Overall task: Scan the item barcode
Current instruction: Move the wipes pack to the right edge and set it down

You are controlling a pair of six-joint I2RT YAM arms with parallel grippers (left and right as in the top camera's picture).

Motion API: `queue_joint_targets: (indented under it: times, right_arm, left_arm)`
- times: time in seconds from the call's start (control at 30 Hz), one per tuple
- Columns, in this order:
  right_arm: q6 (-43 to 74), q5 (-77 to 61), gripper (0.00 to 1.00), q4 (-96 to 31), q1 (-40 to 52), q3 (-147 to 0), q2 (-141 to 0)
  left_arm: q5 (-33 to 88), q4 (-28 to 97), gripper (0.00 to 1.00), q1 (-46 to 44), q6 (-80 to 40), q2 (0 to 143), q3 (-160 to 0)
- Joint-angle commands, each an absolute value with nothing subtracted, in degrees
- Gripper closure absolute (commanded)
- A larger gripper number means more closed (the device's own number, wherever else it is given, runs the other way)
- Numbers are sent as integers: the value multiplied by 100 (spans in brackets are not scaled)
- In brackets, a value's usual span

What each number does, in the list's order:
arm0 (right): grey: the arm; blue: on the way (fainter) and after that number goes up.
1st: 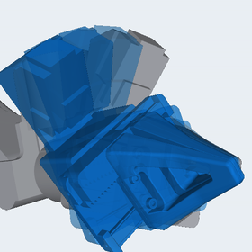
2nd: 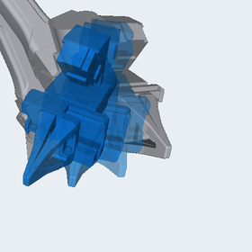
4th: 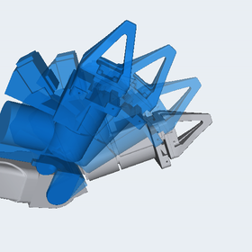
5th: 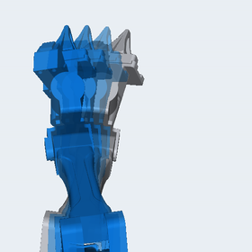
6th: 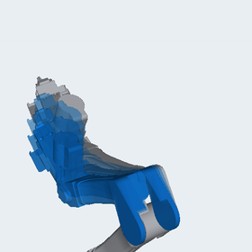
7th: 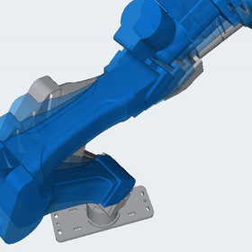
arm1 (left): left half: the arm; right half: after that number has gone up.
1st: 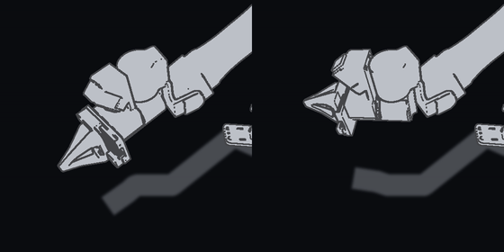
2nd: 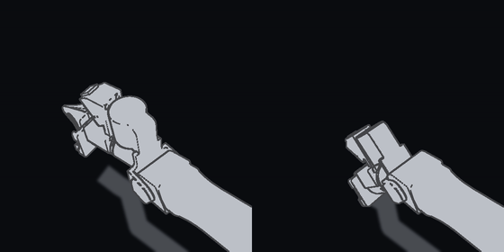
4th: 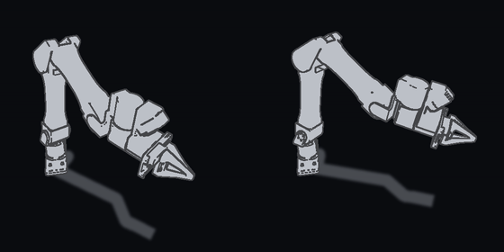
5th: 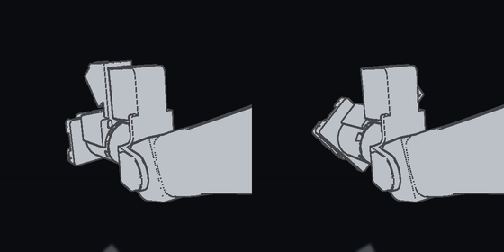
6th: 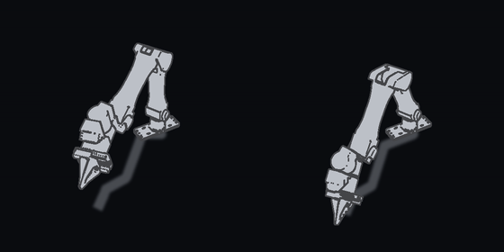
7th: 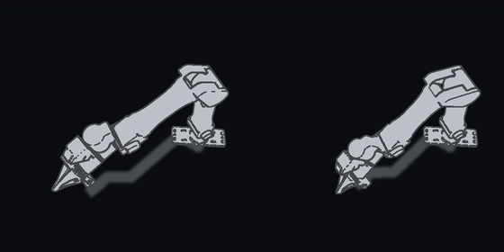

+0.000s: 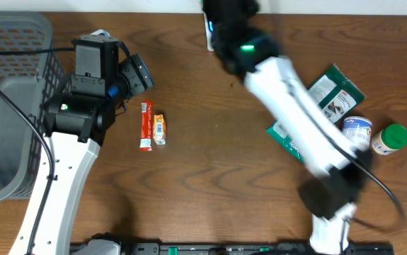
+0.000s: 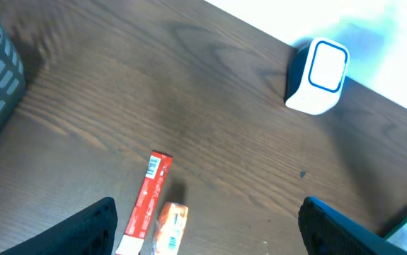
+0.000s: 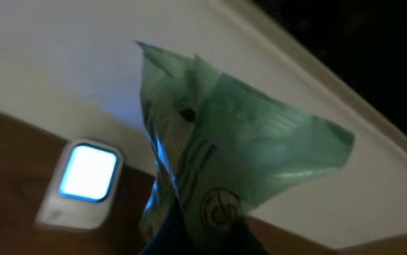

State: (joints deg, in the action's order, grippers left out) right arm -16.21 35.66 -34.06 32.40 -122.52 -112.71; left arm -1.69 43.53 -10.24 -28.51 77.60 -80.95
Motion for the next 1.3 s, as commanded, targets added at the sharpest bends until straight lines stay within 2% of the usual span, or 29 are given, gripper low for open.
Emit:
queue_joint_targets:
  times: [0.0,0.07,0.13,0.27,0.33,0.47,0.63,0.83,0.9,0.93,0.97,1.03,1.1,1.27]
  right_arm:
    - [80,1605,99,-4821,2722,-12261,-10521]
    - [121,336,99,-6082,2292,-12258,-10147]
    - [121,-104,99,-7076,1935,-12258,-10020]
    - [121,-139,99,-8619,1361,-12127,-10040]
    - [123,-139,99,-8897,1103,-11671,-10040]
    - [130,-137,99,-8591,847,-10750,-10040]
    - [886,561,99,-7277,360,-8958,-10040]
    - [961,617,99,-5957,-27,-7476,-10040]
    - [961,615,80,-5693,-154,-7234,-10040]
    - [961,615,43,-5688,-204,-7201,-10040]
    - [961,615,29,-5699,-233,-7199,-10040]
    - [961,611,12,-5719,-303,-7220,-10027]
    - [958,611,7,-5843,-318,-7325,-10001]
    - [963,563,1,-6375,-316,-7905,-9915]
  left_arm:
    - [-220,4370,16,-1015,-2860,7747,-8149]
    - [-220,4370,16,-1015,-2860,7747,-8149]
    - [-220,4370,16,-1015,-2860,7747,-8149]
    - [-220,4370,16,-1015,-2860,7747,-8149]
    - [-220,4370,16,-1015,-2860,7747,-8149]
    - [-220,4370,16,-1015,-2860,7747,-8149]
    - [-220,4370,16,-1015,-2862,7747,-8149]
    - [-220,4370,16,-1015,-2860,7747,-8149]
    - [-220,4370,16,-1015,-2860,7747,-8149]
    - [-220,4370,16,-1015,-2862,7747,-8149]
    - [-220,4370,16,-1015,-2860,7747,-8149]
    - [-222,4370,16,-1015,-2862,7747,-8149]
    - [-220,4370,16,-1015,-2860,7747,-8149]
    - [-220,4370,16,-1015,-2860,7747,-8149]
